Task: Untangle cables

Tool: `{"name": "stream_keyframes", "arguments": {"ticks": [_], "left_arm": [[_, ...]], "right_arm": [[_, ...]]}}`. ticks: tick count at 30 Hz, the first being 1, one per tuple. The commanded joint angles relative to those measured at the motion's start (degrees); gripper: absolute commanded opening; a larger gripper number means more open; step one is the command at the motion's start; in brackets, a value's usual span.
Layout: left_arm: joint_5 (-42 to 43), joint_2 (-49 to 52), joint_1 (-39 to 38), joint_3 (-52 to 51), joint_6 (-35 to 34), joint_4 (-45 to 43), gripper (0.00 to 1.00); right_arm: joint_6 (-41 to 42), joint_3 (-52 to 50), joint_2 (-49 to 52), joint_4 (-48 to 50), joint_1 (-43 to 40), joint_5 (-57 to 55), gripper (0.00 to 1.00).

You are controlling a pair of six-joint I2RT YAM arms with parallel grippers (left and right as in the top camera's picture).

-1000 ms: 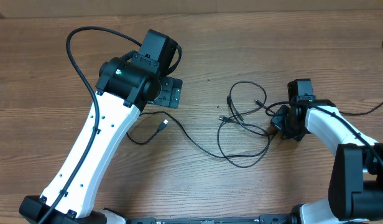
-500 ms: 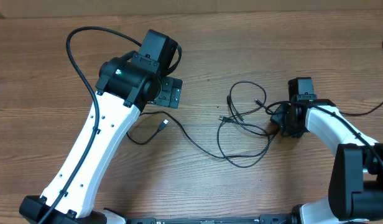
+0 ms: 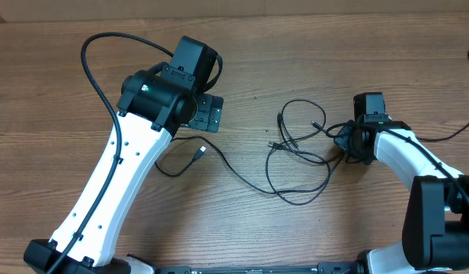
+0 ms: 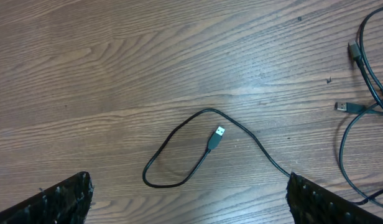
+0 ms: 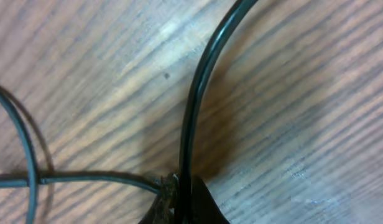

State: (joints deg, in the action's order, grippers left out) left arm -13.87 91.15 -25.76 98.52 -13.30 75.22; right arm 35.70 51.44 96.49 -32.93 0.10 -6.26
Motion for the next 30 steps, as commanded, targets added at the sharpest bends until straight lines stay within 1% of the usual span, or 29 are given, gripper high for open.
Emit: {"name": "stream_keyframes", "arguments": {"ticks": [1, 2, 6, 9, 10, 11, 13, 16, 17, 20, 21, 22, 25, 26, 30], "left_arm": [[0.22, 0.24, 0.24, 0.55, 0.46, -0.11, 1.00], [0.22, 0.24, 0.24, 0.55, 0.46, -0.11, 1.00], [0.22, 0.24, 0.24, 0.55, 0.46, -0.11, 1.00], [0.22, 0.24, 0.24, 0.55, 0.48, -0.11, 1.00], [0.22, 0.24, 0.24, 0.55, 0.46, -0.11, 1.00], [0.22, 0.24, 0.24, 0.55, 0.46, -0.11, 1.00], [0.22, 0.24, 0.24, 0.55, 0.46, -0.11, 1.00], [0.22, 0.24, 0.24, 0.55, 0.48, -0.11, 0.99], [0.22, 0.24, 0.24, 0.55, 0.48, -0.11, 1.00], [0.22, 0.24, 0.24, 0.55, 0.46, -0.11, 0.99], [0.22, 0.24, 0.24, 0.55, 0.46, -0.11, 1.00], [0.22, 0.24, 0.24, 0.55, 0.46, -0.11, 1.00], [0.22, 0.24, 0.24, 0.55, 0.46, -0.11, 0.99], [0.22, 0.24, 0.24, 0.55, 0.46, -0.11, 0.99], [0.22, 0.24, 0.24, 0.55, 0.46, -0.11, 1.00]], "right_arm": [[-0.15, 4.92, -1.27, -4.17, 0.15, 0.31, 0.04], [-0.52, 7.56, -1.73, -7.04, 0.15, 1.07, 0.04], [-6.54, 21.35, -3.98, -18.03, 0.15, 8.22, 0.04], [-10.56, 35.63, -4.79, -27.69, 0.15, 16.41, 0.04], [-10.71, 40.57, -4.79, -30.80, 0.15, 18.25, 0.04], [-10.71, 43.17, -4.79, -32.22, 0.15, 18.80, 0.04], [-10.75, 51.78, -4.79, -36.13, 0.15, 19.21, 0.04], [-12.46, 60.06, -4.79, -37.68, 0.15, 19.02, 0.04], [-13.31, 64.43, -4.79, -37.68, 0.15, 16.26, 0.04], [-13.31, 68.72, -4.79, -37.59, 0.15, 7.10, 0.04], [-13.33, 68.98, -4.79, -37.48, 0.15, 5.42, 0.04], [-13.33, 69.11, -4.76, -37.00, 0.13, -0.92, 0.04], [-13.35, 68.94, -4.70, -36.48, -1.27, -9.73, 0.04], [-13.35, 68.94, -4.70, -35.91, -3.06, -13.31, 0.04], [-13.57, 68.94, -4.09, -33.66, -10.23, -17.49, 0.04]]}}
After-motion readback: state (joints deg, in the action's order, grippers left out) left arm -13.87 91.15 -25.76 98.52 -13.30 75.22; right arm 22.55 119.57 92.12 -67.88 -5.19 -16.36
